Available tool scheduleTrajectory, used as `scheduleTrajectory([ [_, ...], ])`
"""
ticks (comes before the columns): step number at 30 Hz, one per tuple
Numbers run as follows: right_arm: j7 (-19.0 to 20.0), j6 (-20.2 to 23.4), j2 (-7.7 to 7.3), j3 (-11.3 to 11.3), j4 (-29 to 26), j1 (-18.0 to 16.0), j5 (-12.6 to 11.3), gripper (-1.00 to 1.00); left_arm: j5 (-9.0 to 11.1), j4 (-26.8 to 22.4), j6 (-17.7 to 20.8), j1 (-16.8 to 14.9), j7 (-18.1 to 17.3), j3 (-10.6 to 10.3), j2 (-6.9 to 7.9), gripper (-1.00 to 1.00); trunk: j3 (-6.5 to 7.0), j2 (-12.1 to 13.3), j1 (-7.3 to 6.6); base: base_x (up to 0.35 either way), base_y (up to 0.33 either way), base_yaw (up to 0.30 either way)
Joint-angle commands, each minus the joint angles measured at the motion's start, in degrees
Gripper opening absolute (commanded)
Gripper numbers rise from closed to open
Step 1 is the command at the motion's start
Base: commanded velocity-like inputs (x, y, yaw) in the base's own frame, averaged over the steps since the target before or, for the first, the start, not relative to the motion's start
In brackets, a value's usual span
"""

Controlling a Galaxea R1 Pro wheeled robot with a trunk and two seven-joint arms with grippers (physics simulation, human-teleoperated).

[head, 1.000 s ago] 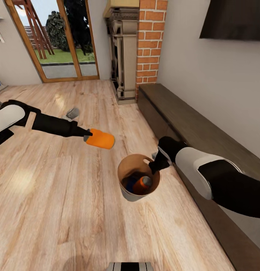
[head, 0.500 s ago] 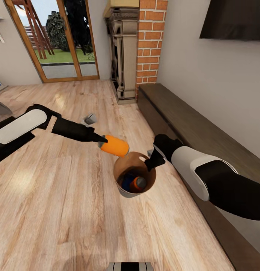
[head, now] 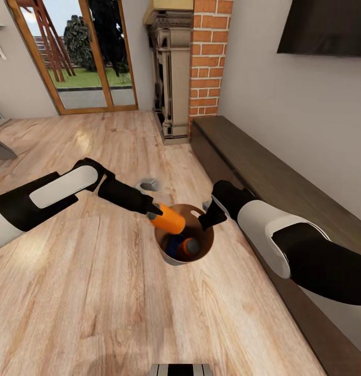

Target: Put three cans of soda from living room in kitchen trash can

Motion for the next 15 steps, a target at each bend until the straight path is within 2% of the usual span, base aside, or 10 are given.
scheduleTrajectory([
  [1,0.04,0.27,0.01,-1.14,-0.05,-0.02,-1.64,-1.00,-0.08,0.02,0.01,0.01,0.95,-0.02,-0.59,-1.00,0.01,0.00,-0.01,0.000,0.000,0.000],
  [3,0.04,0.27,0.01,-1.15,-0.11,-0.02,-1.61,-1.00,0.04,0.16,0.01,0.02,3.71,-0.06,-2.14,-1.00,0.01,0.00,-0.01,0.000,0.000,0.000],
  [6,0.04,0.27,0.01,-1.15,-0.13,-0.02,-1.60,-1.00,0.08,1.78,0.01,0.02,5.27,-0.08,-3.70,-1.00,0.01,0.00,-0.01,0.000,0.000,0.000],
  [12,0.04,0.27,0.01,-1.15,-0.09,-0.02,-1.59,-1.00,-0.06,4.89,0.01,0.02,7.06,-0.13,-4.90,-1.00,0.01,0.00,-0.01,0.000,0.000,0.000],
  [13,0.04,0.27,0.01,-1.13,-0.07,-0.02,-1.59,-1.00,-0.07,6.03,0.01,0.04,8.16,-0.17,-6.20,-1.00,0.01,0.00,-0.01,0.000,0.000,0.000],
  [15,0.04,0.27,0.01,-1.11,-0.07,-0.02,-1.59,-1.00,-0.08,6.95,0.01,0.07,9.03,-0.34,-7.35,-1.00,0.01,0.00,-0.01,0.000,0.000,0.000],
])
